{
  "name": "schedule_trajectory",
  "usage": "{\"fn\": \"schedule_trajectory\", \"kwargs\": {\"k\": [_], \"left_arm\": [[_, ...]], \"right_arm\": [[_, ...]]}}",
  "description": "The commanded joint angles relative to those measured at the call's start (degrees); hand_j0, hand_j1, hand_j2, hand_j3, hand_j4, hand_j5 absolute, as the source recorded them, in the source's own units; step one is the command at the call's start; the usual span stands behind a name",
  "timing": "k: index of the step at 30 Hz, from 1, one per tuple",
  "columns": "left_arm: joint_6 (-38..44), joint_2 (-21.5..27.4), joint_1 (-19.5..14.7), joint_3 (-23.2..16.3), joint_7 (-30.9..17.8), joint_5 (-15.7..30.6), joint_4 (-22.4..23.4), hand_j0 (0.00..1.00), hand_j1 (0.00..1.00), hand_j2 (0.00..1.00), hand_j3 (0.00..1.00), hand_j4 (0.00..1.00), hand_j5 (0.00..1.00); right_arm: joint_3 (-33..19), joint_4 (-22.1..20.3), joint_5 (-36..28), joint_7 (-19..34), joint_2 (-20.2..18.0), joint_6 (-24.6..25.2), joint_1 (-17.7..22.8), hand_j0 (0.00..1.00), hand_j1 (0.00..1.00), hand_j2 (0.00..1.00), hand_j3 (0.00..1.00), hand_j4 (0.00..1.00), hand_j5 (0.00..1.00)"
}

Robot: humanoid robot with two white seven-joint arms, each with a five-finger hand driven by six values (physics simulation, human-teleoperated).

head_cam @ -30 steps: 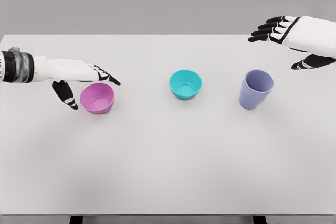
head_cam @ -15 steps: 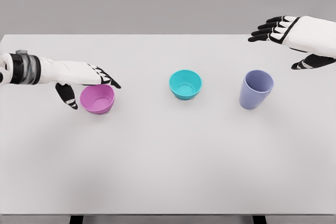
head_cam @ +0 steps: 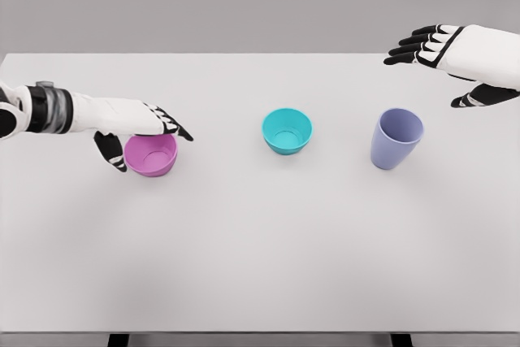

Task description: Stacking bowl and cup with both arms

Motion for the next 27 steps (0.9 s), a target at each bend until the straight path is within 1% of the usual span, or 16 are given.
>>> {"fn": "schedule_trajectory", "kwargs": {"k": [1, 2, 4, 13, 16, 20, 27], "left_arm": [[0.07, -0.82, 0.09, -0.10, 0.02, -0.04, 1.00, 1.00, 1.00, 1.00, 1.00, 1.00, 1.00], [0.15, -0.91, 0.79, -0.01, 0.02, -0.21, 1.26, 1.00, 1.00, 1.00, 1.00, 1.00, 1.00], [0.07, -1.00, 1.14, -0.01, 0.02, -0.92, 1.61, 1.00, 1.00, 1.00, 1.00, 1.00, 1.00], [0.15, -1.61, 1.14, -0.01, 0.02, -1.01, 2.14, 1.00, 1.00, 1.00, 1.00, 1.00, 1.00], [0.33, -1.70, 1.67, -0.01, 0.02, -1.09, 2.23, 1.00, 1.00, 1.00, 1.00, 1.00, 1.00], [0.07, -2.58, 1.93, 0.08, 0.02, -1.54, 3.55, 1.00, 1.00, 1.00, 1.00, 1.00, 1.00], [0.07, -2.75, 2.02, 0.08, 0.02, -2.06, 3.81, 1.00, 1.00, 1.00, 1.00, 1.00, 1.00]], "right_arm": [[-0.02, 0.00, -0.37, -0.03, -0.16, 0.17, 0.00, 1.00, 1.00, 1.00, 1.00, 1.00, 1.00], [-0.02, 0.00, -0.28, -0.03, -0.07, 0.17, 0.00, 1.00, 1.00, 1.00, 1.00, 1.00, 1.00], [-0.02, 0.00, -0.28, -0.03, -0.07, 0.17, 0.00, 1.00, 1.00, 1.00, 1.00, 1.00, 1.00], [-0.02, 0.00, -0.28, -0.03, -0.07, 0.17, 0.00, 1.00, 1.00, 1.00, 1.00, 1.00, 1.00], [-0.02, 0.00, -0.28, -0.03, -0.07, 0.17, 0.00, 1.00, 1.00, 1.00, 1.00, 1.00, 1.00], [-0.02, 0.00, -0.37, -0.03, -0.07, 0.17, 0.00, 1.00, 1.00, 1.00, 1.00, 1.00, 1.00], [-0.11, 0.08, -0.37, -0.03, -0.07, 0.17, 0.00, 1.00, 1.00, 1.00, 1.00, 1.00, 1.00]]}}
